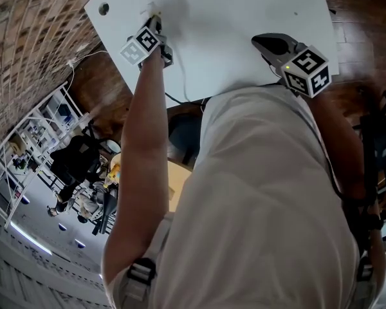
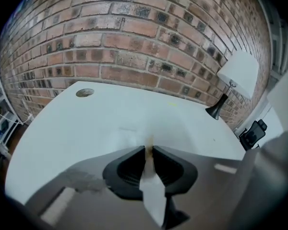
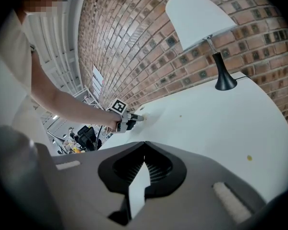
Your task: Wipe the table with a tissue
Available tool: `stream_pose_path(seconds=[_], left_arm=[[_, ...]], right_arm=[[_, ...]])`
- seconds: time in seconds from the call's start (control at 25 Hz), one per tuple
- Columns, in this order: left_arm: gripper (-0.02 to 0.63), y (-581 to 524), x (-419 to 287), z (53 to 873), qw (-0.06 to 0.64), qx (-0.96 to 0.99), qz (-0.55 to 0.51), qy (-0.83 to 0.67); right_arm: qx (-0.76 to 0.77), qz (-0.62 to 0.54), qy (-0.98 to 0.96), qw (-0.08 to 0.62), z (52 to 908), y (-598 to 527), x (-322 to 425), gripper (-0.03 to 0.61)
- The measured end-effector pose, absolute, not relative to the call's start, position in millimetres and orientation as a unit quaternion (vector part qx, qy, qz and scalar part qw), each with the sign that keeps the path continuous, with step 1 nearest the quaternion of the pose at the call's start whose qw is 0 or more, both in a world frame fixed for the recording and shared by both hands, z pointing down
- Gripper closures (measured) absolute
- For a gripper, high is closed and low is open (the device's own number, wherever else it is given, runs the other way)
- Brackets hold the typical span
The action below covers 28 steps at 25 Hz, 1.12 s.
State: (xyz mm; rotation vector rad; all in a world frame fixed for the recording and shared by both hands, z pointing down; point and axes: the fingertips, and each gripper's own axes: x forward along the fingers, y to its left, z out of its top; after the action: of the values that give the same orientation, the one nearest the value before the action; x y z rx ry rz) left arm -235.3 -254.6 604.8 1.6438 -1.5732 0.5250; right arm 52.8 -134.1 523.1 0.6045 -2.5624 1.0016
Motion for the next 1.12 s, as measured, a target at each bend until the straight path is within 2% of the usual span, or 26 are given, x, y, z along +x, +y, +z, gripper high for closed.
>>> stream_pose_path(seconds=[0.6,1.12], left_arm=[[0.558,-256,-198,605,0.376,0.662,0.273,-0.588],[0.56,-212,-115,610,0.362,0.753,0.365,-0.411]], right_arm=[[0.18,0.355,-0.903,0.161,526,-132,60,0.57],[0.177,0.357,-0.903,0.159,516,-112,43,0.57]])
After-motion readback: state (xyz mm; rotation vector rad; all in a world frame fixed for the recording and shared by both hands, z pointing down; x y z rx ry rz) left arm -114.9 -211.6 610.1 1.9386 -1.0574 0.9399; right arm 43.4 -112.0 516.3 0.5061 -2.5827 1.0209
